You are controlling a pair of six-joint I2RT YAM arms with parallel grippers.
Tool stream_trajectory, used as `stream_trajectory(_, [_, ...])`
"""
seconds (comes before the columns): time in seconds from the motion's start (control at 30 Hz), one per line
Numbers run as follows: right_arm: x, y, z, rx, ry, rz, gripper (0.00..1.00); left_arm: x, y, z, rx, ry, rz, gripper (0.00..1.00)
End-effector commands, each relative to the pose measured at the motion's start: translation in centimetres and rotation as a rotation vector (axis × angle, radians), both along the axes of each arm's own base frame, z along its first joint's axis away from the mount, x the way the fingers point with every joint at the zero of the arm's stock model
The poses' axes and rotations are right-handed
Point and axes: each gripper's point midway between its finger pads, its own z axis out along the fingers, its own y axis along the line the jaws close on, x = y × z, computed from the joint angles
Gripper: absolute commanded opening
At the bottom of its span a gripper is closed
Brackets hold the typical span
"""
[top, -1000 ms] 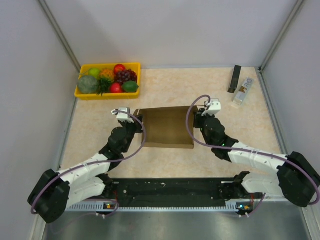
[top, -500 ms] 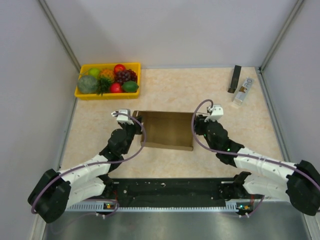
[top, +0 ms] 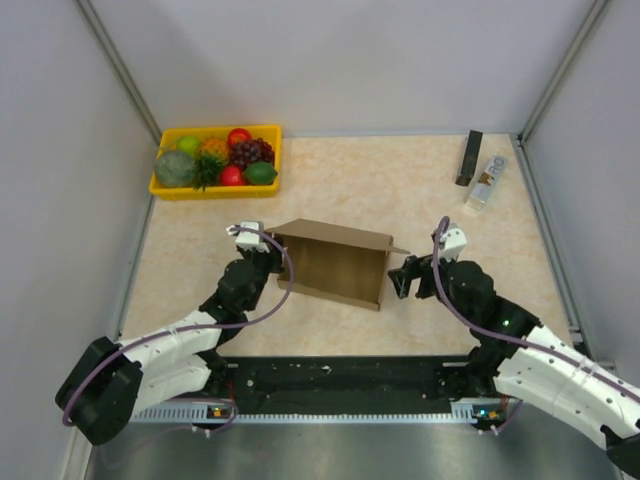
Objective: Fold the paper box
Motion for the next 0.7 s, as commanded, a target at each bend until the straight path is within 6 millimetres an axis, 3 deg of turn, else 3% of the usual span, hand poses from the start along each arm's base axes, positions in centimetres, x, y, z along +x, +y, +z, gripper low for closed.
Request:
stream_trajectory(0.0, [-2.8,0.2,1.6,0.026,0.107,0.074,0.84,-0.5,1.2,-2.8,0.074,0.075,0.036,0.0])
stream_trajectory(0.03, [-2.7,0.3,3.8,0.063,0.09,0.071,0.82,-0.5,1.2,-2.7,0.074,0.075,0.036,0.0])
stream_trajectory(0.1, [-3.0,0.3,5.2,0.084,0.1,0.068,0.81,-0.5,1.1,-2.8,0.07,0.079,0.034,0.0])
stream_trajectory(0.13, [-3.2,0.7,7.0,0.114,0.081,0.093,0.8,-0.5,1.1,-2.9,0.071,0.083,0.034,0.0])
stream_trajectory(0.3, [-4.1,1.2,10.4,0.17,0.059,0.146,0.79,-0.5,1.1,-3.3,0.075,0.094,0.042,0.0])
stream_trajectory(0.37, [-4.4,1.7,13.0,0.218,0.035,0.173,0.79,-0.4,1.1,-3.2,0.075,0.096,0.043,0.0])
stream_trajectory(0.4, [-4.0,2.6,14.5,0.239,0.034,0.191,0.79,-0.4,1.1,-3.2,0.076,0.097,0.043,0.0])
stream_trajectory(0.47, [-3.2,4.3,15.0,0.244,0.068,0.215,0.78,-0.5,1.1,-3.4,0.074,0.101,0.046,0.0])
stream_trajectory(0.53, [-1.9,7.9,15.8,0.276,0.114,0.29,0.72,-0.5,1.1,-3.4,0.068,0.104,0.046,0.0])
stream_trajectory(0.6, [-0.9,9.7,16.2,0.342,0.135,0.302,0.7,-0.6,1.1,-3.5,0.059,0.108,0.048,0.0])
stream_trajectory(0.67, [1.5,11.5,16.7,0.436,0.133,0.305,0.62,-0.6,1.0,-3.6,0.053,0.114,0.048,0.01])
